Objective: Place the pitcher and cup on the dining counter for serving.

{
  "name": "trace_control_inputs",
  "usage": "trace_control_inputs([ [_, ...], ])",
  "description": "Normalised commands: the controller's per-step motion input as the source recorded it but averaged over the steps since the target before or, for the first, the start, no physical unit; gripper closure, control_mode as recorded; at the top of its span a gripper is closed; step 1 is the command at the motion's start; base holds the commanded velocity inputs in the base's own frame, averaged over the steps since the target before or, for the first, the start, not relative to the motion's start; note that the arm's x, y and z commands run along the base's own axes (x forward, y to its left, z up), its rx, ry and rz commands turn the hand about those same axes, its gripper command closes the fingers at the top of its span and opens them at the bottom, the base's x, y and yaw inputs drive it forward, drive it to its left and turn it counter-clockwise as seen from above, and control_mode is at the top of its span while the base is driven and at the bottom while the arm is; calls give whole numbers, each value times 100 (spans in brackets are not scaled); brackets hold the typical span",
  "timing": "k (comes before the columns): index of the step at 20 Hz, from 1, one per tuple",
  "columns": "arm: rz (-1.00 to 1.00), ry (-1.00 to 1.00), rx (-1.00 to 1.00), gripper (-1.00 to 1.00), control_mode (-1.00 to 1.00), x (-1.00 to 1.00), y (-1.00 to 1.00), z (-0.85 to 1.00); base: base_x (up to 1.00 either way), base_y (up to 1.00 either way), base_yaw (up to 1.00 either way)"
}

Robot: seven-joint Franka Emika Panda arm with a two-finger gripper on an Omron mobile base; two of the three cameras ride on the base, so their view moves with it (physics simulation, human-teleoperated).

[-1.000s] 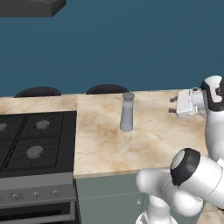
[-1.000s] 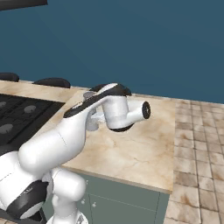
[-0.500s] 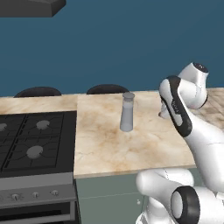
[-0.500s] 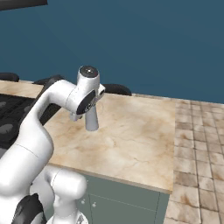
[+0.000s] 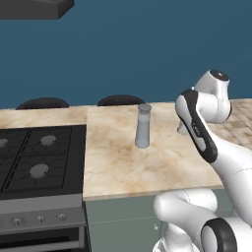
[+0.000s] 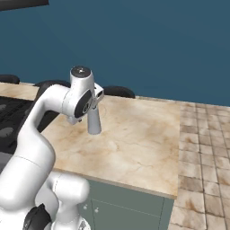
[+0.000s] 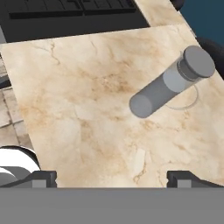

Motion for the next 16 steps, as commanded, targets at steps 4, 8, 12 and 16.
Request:
trace_control_inputs([
  [4,0,0,0,-100,-100,0,0,0,0,0,0],
  [8,0,0,0,-100,-100,-1,1,0,0,0,0],
  [12,-1,0,0,-100,100,-5,5,-2,-26,34,-17],
  [16,0,0,0,-100,100,0,0,0,-50,54,-62],
])
